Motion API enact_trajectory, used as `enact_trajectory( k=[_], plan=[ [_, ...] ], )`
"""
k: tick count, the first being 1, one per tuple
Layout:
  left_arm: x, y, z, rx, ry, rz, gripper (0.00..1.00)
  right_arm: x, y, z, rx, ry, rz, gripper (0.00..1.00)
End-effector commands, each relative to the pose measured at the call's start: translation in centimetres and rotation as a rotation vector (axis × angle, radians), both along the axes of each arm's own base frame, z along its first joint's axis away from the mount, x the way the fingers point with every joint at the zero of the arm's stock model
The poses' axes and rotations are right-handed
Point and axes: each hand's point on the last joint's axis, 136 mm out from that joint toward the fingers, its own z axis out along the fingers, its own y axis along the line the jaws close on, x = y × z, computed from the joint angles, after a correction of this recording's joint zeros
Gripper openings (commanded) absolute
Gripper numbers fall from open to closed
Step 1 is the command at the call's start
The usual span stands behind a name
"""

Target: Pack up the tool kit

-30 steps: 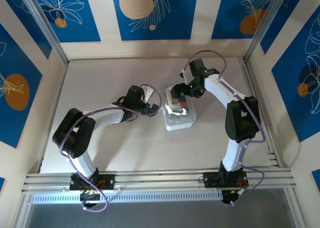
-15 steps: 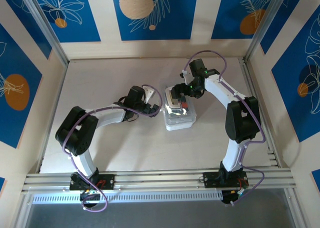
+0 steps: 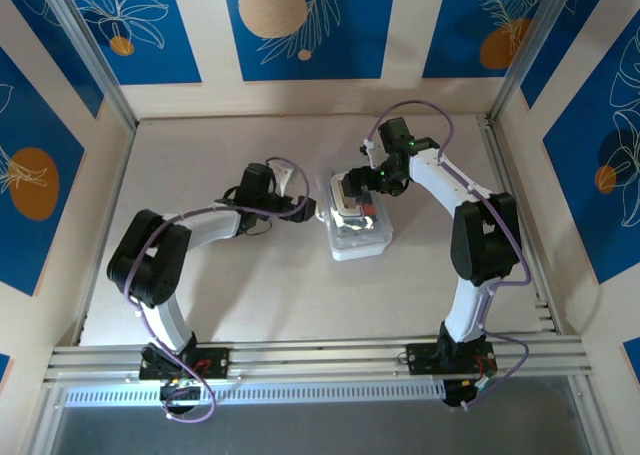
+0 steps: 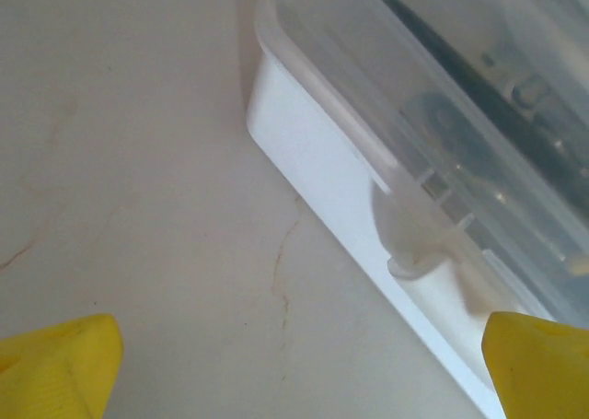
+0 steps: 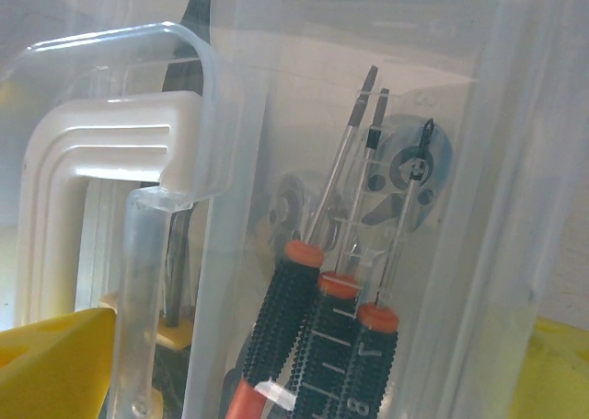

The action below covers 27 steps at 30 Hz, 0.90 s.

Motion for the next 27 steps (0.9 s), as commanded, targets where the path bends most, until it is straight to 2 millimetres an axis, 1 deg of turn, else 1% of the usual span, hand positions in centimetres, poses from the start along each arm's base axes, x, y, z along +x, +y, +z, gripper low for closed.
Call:
enact_trajectory(
  k=[1, 7, 11, 15, 17, 19, 22, 27],
  plan=[
    [-1.2, -1.8, 0.0, -0.154, 0.094, -0.062, 0.99, -3.6, 2.1, -1.4, 0.083, 0.146, 0.068, 0.98],
    [-2.1, -3.5, -0.5, -0.273, 0.197, -0.113, 0.88, -3.6, 2.1, -1.4, 0.088, 0.145, 0.068, 0.98],
    [-2.4, -3.9, -0.5, -0.317, 0.221, -0.121, 0.82, -3.7, 2.1, -1.4, 0.087, 0.146, 0.07, 0.98],
    [-2.5, -3.8, -0.7, -0.307, 0.234, -0.122, 0.78, -3.7, 2.1, -1.3, 0.087, 0.145, 0.069, 0.98],
    [-2.7, -3.9, -1.1, -0.297, 0.252, -0.127, 0.74, -3.8, 2.1, -1.3, 0.087, 0.146, 0.069, 0.98],
    [-2.8, -3.8, -1.5, -0.28, 0.272, -0.129, 0.68, -3.8, 2.1, -1.3, 0.087, 0.145, 0.068, 0.99],
    [-2.9, -3.6, -2.3, -0.247, 0.304, -0.128, 0.61, -3.7, 2.1, -1.3, 0.086, 0.141, 0.069, 0.98],
    [-3.0, -3.2, -3.0, -0.195, 0.331, -0.118, 0.53, -3.7, 2.2, -1.2, 0.09, 0.139, 0.07, 0.98]
  ],
)
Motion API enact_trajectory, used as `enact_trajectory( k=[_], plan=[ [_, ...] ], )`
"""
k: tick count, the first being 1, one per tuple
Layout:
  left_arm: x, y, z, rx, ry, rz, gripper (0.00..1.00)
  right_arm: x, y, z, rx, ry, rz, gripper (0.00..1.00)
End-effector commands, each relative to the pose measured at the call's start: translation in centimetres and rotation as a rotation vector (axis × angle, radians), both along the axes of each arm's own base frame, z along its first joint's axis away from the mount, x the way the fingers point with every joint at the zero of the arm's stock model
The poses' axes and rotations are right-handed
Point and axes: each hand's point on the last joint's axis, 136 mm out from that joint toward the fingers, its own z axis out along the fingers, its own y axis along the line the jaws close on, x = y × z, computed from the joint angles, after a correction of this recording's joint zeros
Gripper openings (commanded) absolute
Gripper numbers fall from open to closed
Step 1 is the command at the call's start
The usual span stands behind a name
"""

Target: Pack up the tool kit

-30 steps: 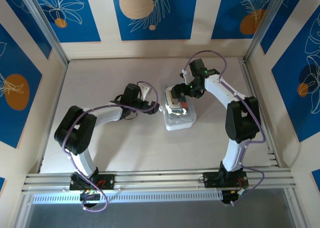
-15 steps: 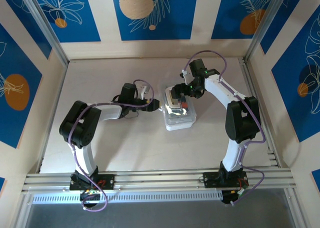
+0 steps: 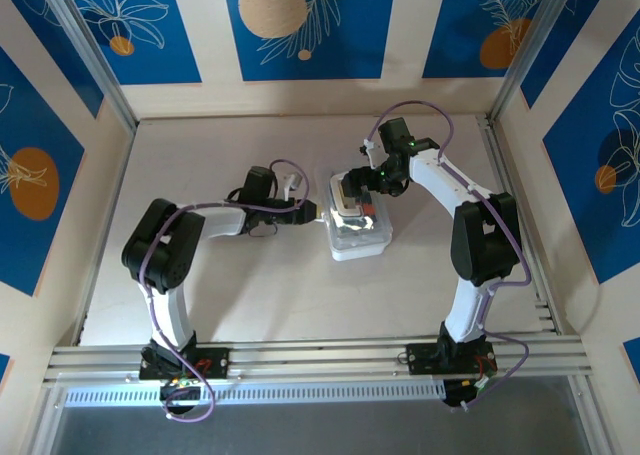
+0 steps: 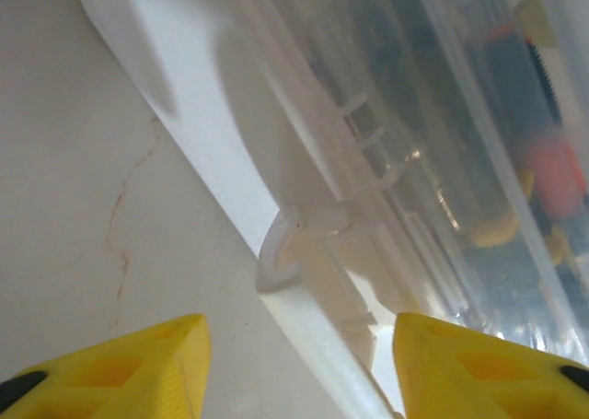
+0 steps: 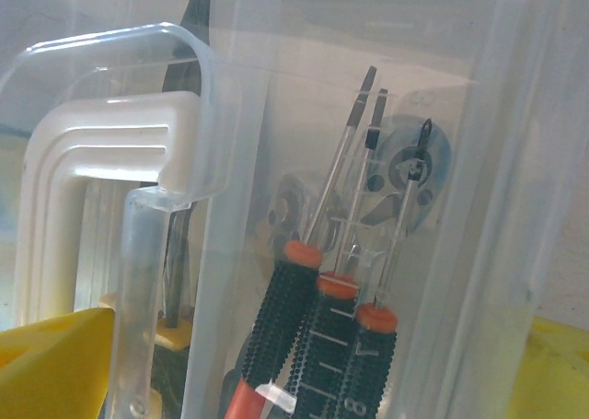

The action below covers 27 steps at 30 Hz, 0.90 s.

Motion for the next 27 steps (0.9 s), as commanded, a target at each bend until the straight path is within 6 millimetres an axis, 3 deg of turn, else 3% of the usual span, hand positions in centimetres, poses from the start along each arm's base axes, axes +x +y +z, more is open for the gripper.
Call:
enact_trajectory(
  k=[1, 12, 19, 27],
  plan=[
    [-0.2, 0.2, -0.7, 0.044, 0.024, -0.02, 0.52, -3.6, 2.1, -1.1, 0.086, 0.141, 0.069, 0.98],
    [0.3, -0.6, 1.0, 0.007, 0.028, -0.034, 0.27, -3.5, 2.4, -1.3, 0.088, 0.139, 0.072, 0.98],
    [0.2, -0.6, 1.9, -0.007, 0.03, -0.038, 0.2, -3.4, 2.4, -1.4, 0.091, 0.14, 0.074, 0.99],
    [0.2, -0.3, 3.2, -0.005, 0.014, -0.038, 0.19, -3.4, 2.4, -1.6, 0.095, 0.142, 0.073, 0.99]
  ],
)
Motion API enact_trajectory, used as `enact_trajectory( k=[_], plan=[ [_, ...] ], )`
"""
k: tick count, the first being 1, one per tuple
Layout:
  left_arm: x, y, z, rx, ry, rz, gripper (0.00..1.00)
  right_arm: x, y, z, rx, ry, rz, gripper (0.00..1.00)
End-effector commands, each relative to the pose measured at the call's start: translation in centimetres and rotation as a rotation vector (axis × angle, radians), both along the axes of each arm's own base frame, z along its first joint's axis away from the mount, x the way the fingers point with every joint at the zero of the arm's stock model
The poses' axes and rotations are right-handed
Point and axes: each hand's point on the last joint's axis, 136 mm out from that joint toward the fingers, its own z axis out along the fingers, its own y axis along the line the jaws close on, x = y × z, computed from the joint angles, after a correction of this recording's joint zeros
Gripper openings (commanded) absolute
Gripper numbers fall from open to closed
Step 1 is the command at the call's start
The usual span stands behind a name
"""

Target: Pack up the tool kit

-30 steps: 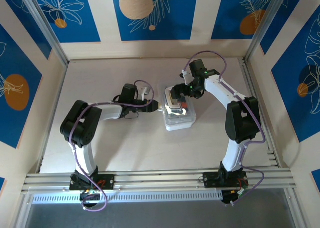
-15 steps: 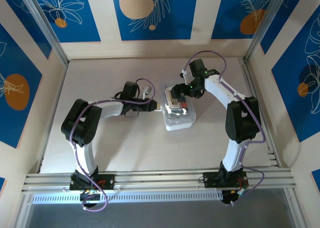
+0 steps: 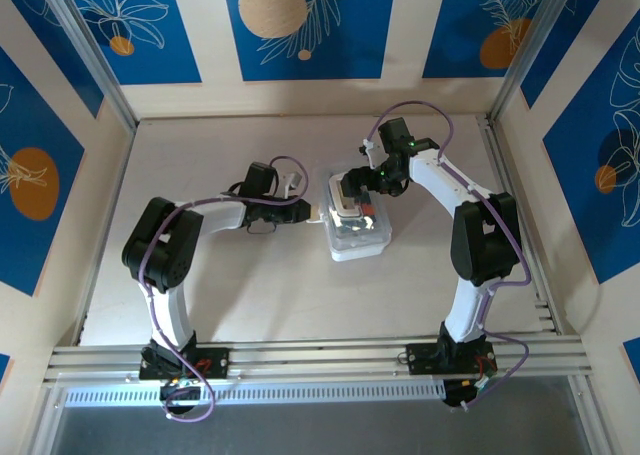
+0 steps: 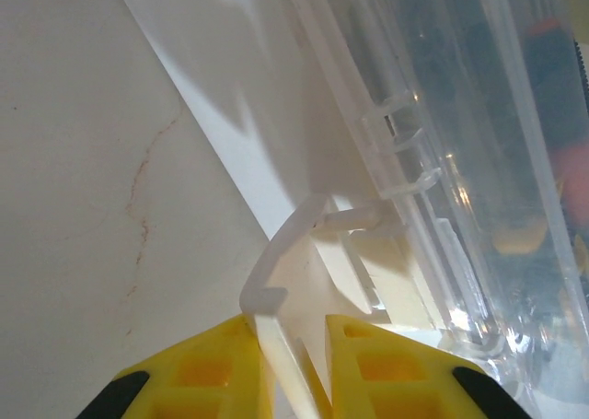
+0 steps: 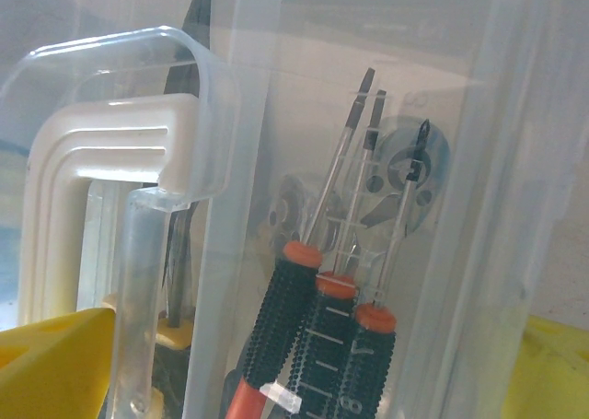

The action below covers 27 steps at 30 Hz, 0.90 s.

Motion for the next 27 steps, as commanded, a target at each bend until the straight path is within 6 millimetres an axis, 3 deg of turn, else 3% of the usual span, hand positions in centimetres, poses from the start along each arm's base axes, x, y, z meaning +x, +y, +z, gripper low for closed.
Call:
enact_trajectory(
  k=[1, 27],
  plan=[
    [0.5, -0.6, 3.4, -0.044, -0.08, -0.046, 0.19, -3.4, 2.2, -1.7, 0.081, 0.141, 0.067, 0.99],
    [0.7, -0.2, 5.9, -0.051, -0.112, -0.051, 0.19, -3.7, 2.1, -1.9, 0.08, 0.15, 0.064, 0.99]
  ],
)
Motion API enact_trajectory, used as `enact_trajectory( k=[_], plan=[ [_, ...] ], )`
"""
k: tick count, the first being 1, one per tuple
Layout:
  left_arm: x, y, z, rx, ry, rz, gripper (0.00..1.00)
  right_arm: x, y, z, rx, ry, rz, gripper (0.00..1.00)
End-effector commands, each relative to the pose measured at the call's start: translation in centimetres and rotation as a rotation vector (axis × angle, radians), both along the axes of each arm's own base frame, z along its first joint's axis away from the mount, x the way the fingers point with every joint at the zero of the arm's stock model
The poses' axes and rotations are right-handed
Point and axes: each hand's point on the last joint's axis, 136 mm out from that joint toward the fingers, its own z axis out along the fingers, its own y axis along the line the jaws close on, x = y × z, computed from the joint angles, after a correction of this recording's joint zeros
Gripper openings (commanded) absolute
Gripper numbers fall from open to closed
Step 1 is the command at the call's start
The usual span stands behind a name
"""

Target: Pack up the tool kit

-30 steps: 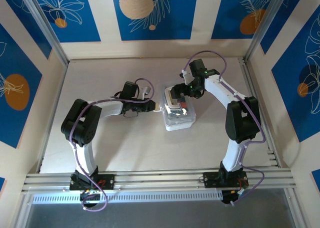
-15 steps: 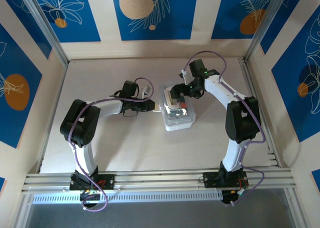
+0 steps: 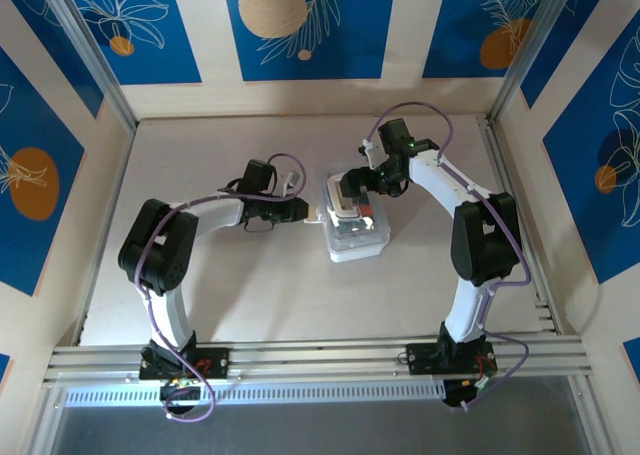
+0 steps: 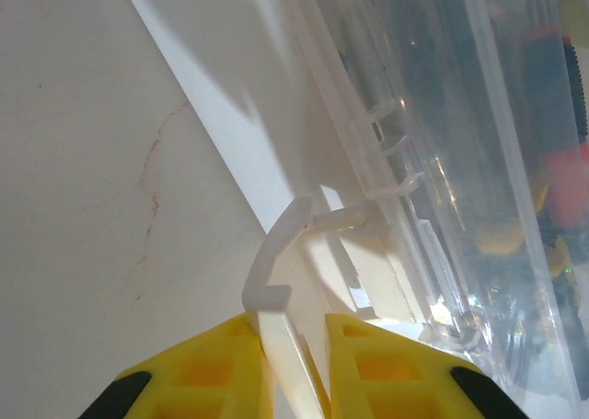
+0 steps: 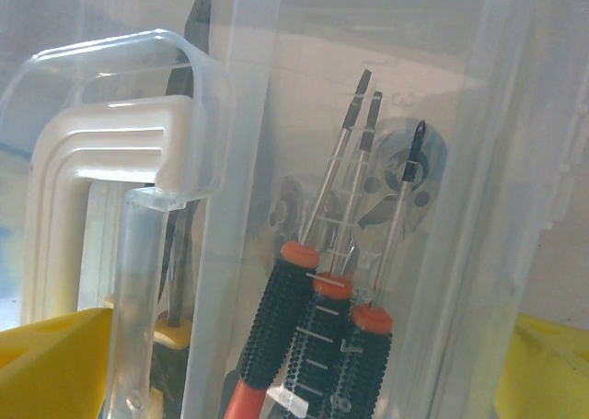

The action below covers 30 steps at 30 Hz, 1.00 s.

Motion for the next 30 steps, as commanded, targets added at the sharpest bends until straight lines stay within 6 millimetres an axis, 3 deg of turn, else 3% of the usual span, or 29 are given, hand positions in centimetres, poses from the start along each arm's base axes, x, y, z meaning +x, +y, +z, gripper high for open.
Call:
enact_trajectory(
  k=[1, 11, 30],
  plan=[
    [1.0, -1.0, 5.4, -0.078, -0.15, -0.065, 0.19, -3.5, 1.7, -1.8, 0.056, 0.147, 0.058, 0.99],
    [1.2, -1.4, 6.8, -0.102, -0.166, -0.071, 0.27, -3.5, 1.8, -2.1, 0.06, 0.151, 0.058, 0.99],
    [1.0, -3.0, 7.7, -0.154, -0.169, -0.096, 0.28, -3.6, 1.9, -2.2, 0.063, 0.161, 0.063, 0.99]
  ],
)
